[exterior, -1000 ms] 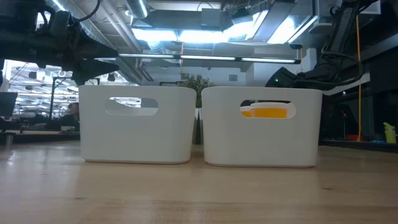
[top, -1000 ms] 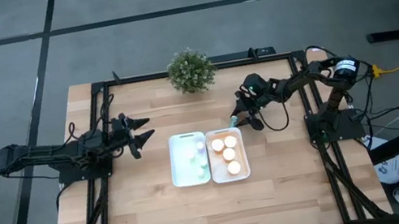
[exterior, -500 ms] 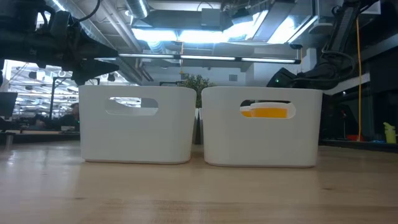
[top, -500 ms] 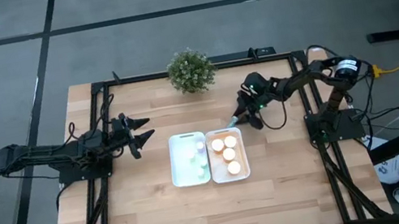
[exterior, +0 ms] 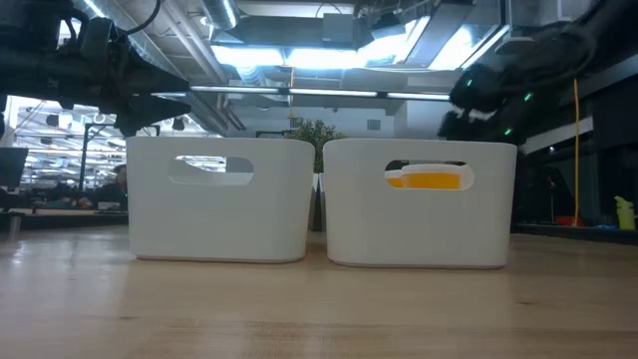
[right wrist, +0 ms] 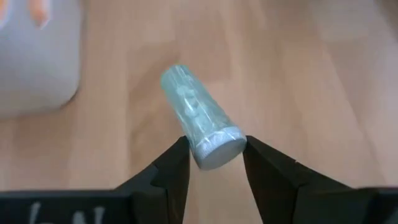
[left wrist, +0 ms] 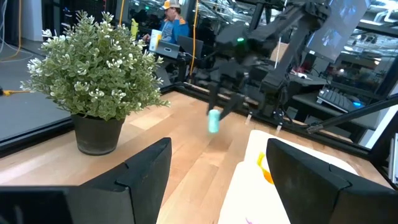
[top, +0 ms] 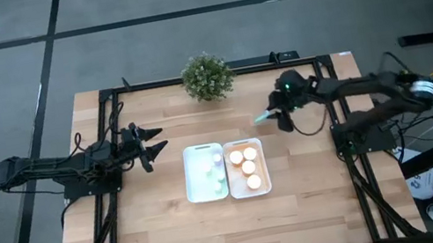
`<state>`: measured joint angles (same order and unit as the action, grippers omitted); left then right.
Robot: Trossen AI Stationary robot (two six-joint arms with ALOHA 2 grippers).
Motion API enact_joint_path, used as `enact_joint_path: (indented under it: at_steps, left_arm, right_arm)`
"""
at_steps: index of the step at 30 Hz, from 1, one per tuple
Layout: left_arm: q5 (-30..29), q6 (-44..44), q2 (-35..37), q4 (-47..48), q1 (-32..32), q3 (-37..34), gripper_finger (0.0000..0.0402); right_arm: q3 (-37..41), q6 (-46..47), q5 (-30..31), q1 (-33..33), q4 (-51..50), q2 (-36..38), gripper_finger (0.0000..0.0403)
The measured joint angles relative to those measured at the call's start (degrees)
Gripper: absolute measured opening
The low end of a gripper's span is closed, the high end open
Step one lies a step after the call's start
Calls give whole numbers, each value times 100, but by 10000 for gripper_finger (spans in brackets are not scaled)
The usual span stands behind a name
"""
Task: Pick and place medicine bottles into bin by pill shape (circle, oval)
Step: Put the blue tablet bottle into the left white bin
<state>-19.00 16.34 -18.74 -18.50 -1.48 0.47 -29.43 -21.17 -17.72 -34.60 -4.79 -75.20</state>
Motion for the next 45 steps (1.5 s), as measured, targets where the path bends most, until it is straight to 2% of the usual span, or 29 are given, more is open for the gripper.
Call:
enact_joint_path:
  at_steps: [5, 9, 13, 18, 21, 25, 30, 36, 38, 41, 45]
  left_arm:
    - [0, 0, 1, 0, 0, -1, 255]
    - [2, 0, 1, 0, 0, -1, 255]
    - [2, 0, 0, 0, 0, 0, 255]
    - [2, 0, 0, 0, 0, -2, 255]
    - [1, 0, 2, 0, 0, -1, 255]
    - [2, 1, 2, -1, 0, 0, 255]
    - [2, 0, 1, 0, 0, -2, 255]
    - [1, 0, 0, 0, 0, 0, 255]
    - [1, 1, 0, 0, 0, -1, 255]
    - [2, 0, 0, 0, 0, 0, 255]
    - [1, 0, 1, 0, 0, -1, 255]
  right_arm:
    - [-274, 1089, 1222, 884, -1909, 1063, 147]
    - [-884, 2191, 1998, 1828, -3321, 1451, 147]
    - [-1551, 3459, 2490, 2835, -4650, 1355, 147]
    - [-2188, 5527, 2507, 4033, -5829, 758, 147]
    - [-2390, 6665, 2181, 4620, -6200, 251, 147]
    - [-2476, 8055, 1135, 5183, -6277, -381, 147]
    - [-2483, 9233, 54, 5664, -6187, -946, 147]
    - [-2485, 10541, -252, 6047, -5934, -1226, 147]
    - [-2485, 10912, -586, 6102, -5853, -1334, 147]
    - [-2485, 11208, -972, 6167, -5855, -1469, 147]
    - [-2485, 11270, -1086, 6204, -5865, -1570, 147]
